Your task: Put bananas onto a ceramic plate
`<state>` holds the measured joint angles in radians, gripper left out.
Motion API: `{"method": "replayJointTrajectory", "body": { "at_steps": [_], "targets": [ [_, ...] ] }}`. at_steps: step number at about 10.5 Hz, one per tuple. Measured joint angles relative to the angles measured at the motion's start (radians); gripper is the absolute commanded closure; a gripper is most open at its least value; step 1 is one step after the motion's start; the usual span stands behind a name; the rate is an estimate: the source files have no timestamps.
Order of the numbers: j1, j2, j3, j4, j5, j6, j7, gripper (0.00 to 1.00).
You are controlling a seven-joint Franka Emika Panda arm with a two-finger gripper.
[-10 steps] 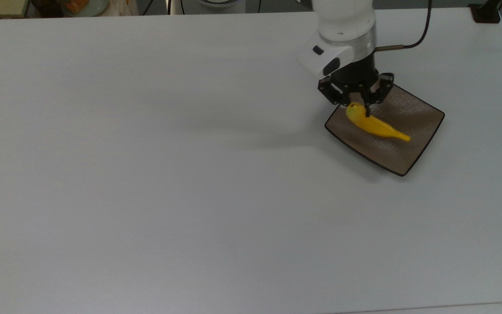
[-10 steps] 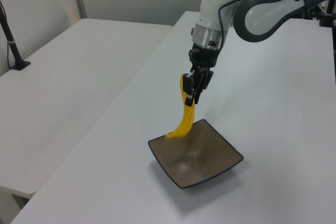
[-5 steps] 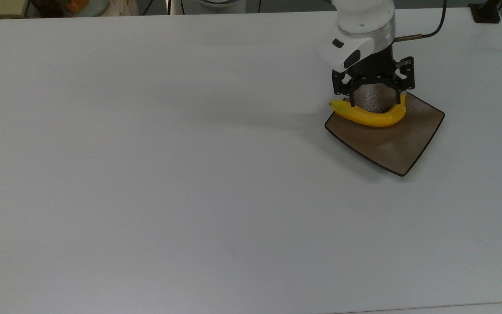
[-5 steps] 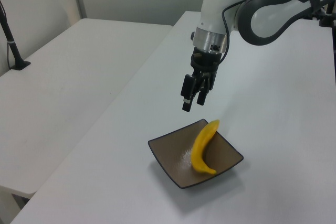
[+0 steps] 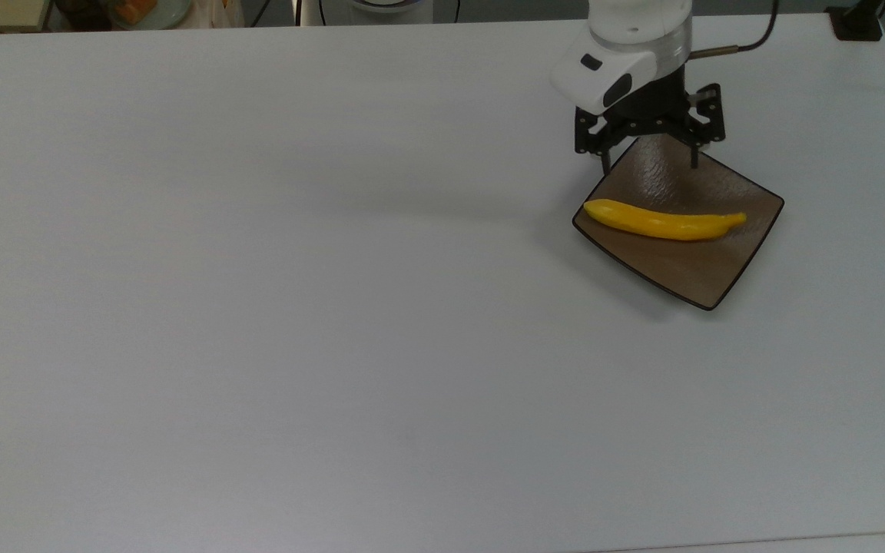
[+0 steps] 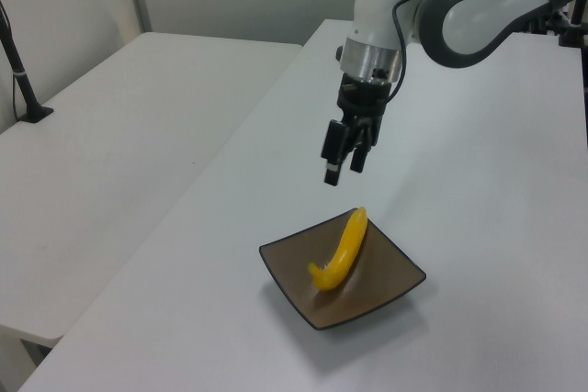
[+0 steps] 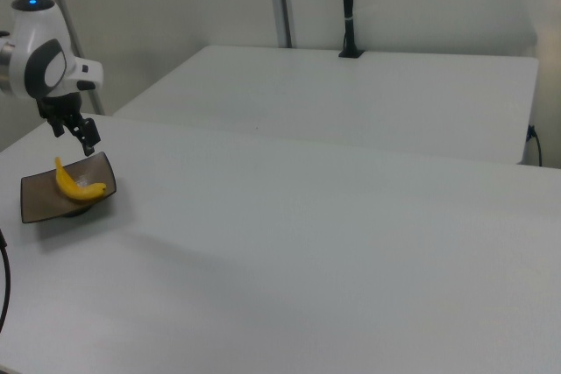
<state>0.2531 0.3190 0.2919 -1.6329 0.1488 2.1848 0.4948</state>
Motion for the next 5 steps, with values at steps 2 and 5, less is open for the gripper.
{"method": "replayJointTrajectory", "body": {
  "at_steps": [2,5],
  "targets": [
    [-0.035,-0.051,-0.009,0.000,-0.026,-0.126,-0.117,0.00],
    [-0.076,-0.130,-0.067,-0.003,-0.142,-0.371,-0.373,0.00]
  ]
}}
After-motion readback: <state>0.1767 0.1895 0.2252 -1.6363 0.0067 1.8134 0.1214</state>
